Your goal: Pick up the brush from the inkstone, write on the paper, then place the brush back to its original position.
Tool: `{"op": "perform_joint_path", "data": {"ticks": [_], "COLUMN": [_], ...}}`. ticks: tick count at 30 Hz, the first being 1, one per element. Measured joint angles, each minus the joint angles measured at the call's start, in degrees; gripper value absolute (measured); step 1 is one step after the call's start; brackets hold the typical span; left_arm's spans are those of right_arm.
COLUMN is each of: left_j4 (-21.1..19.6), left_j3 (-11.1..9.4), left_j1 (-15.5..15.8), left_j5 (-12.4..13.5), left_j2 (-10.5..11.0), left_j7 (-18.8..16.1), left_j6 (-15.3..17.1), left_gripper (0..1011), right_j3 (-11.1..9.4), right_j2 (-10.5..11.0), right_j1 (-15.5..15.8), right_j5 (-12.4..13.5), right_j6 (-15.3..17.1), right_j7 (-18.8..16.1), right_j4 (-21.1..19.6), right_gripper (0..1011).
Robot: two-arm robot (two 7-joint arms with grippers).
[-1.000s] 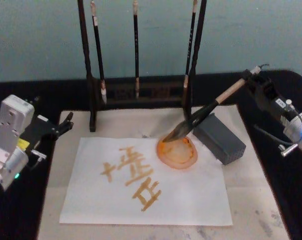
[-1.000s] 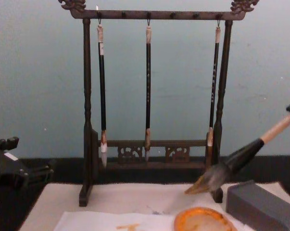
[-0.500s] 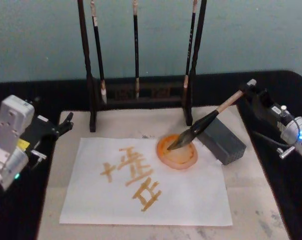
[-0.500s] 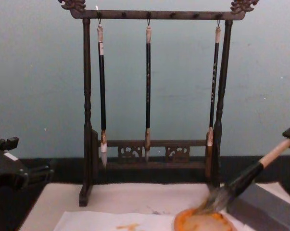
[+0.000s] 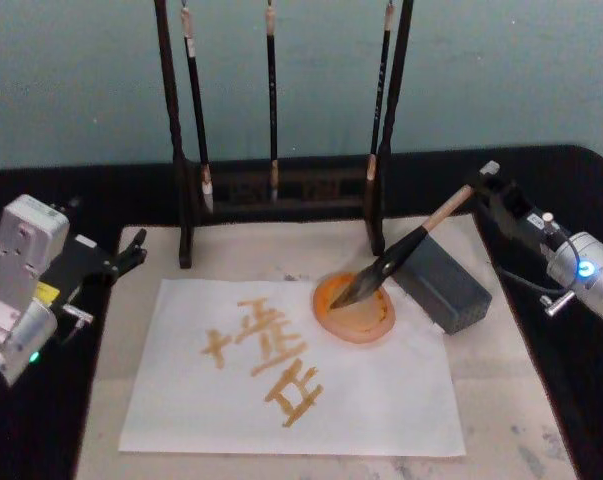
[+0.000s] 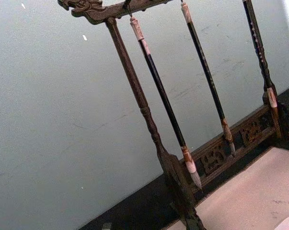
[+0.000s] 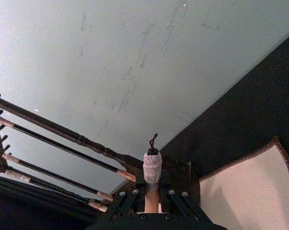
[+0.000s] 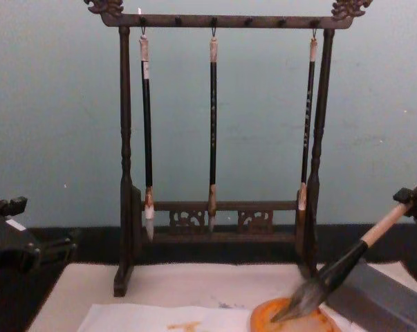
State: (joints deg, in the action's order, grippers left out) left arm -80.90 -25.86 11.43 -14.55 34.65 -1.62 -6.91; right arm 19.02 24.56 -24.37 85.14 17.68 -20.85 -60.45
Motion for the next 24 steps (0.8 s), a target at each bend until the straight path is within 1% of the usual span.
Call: {"op": "perform_joint_path", "data": {"ticks": [11,24], "left_j4": [0.0,0.0], "left_j3": [0.0,0.0], "left_j1": [0.0,0.0], "left_j5": [0.0,0.0], "left_j2": [0.0,0.0], "left_j7": [0.0,0.0], "left_j6": [0.0,0.0], "left_gripper": [1010,1010], "right_j3": [2.5,4.47], "right_j2": [-0.21,-0.16], "right_j1": [-1.76,-3.01], "right_j5": [-0.37,-0.29], "right_j6": [-1.67,-2.69], "right_j7": [-0.3,-0.07], "right_j4": [2.15,3.07], "right_gripper": [176,176]}}
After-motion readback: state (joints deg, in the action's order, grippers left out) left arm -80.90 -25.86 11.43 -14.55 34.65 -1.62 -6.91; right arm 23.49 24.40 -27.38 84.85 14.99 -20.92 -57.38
